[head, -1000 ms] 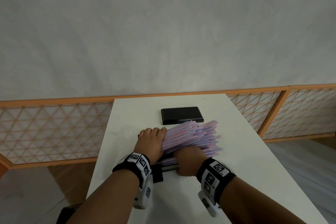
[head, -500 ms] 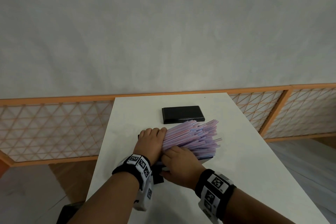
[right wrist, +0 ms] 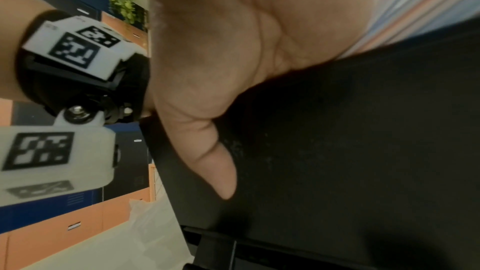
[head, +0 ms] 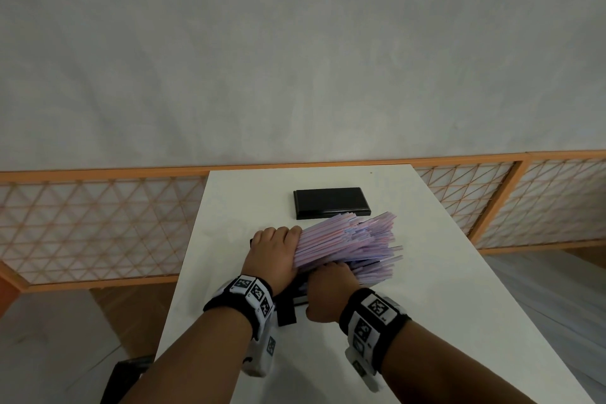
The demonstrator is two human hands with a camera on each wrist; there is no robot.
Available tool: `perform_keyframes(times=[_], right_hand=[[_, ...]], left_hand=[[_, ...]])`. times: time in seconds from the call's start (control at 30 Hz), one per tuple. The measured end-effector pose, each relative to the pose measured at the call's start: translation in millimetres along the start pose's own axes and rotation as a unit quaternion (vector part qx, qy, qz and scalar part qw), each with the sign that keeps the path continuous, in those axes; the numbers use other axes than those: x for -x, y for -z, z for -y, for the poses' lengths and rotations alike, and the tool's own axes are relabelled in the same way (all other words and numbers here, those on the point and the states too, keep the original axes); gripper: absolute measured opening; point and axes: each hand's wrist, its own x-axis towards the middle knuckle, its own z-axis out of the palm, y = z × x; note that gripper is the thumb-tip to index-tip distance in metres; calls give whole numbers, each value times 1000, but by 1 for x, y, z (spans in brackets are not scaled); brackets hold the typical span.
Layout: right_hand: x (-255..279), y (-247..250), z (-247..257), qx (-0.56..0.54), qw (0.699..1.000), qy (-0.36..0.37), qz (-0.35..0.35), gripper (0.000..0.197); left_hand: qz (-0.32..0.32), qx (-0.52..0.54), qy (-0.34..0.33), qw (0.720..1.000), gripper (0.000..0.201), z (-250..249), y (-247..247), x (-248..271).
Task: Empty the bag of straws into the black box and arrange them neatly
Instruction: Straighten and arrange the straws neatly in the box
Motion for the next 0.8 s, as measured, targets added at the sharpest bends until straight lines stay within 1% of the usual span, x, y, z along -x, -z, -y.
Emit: perform_keyframes(times=[0.07,0.2,0.27,0.4,0.47,0.6,0.67,0.8], right_hand=[[2,4,-2,-7,1000,3,18,39],[-1,10,-4,-29,998,1,54,54],[-3,10,-4,-32,997,4,69,53],[-1,11,-4,-16,997,17,69,50],[0,13,-3,-13,996,7,83,50],[-1,18,-2,-41,992,-24,113,51],[-1,16,-3,-38,994,-24,100,50],[3,11,-4,-18,999,-8,33,41]], left_hand=[[-3,3,-3,1000,50,0,0,1],[-2,3,-2,1000,51,-1,0,0],[-3,-2,-5,1000,51,-1,0,1],[-18,-1,-10,1000,52,-2,-1,3],[-23,-3,-14,1000,54,-2,-1,3],[-29,-7,-17,999,55,-3,0,4],[-30,-5,-16,999,56,-3,0,4],[-24,-5,-15,1000,56,-3,-1,4]])
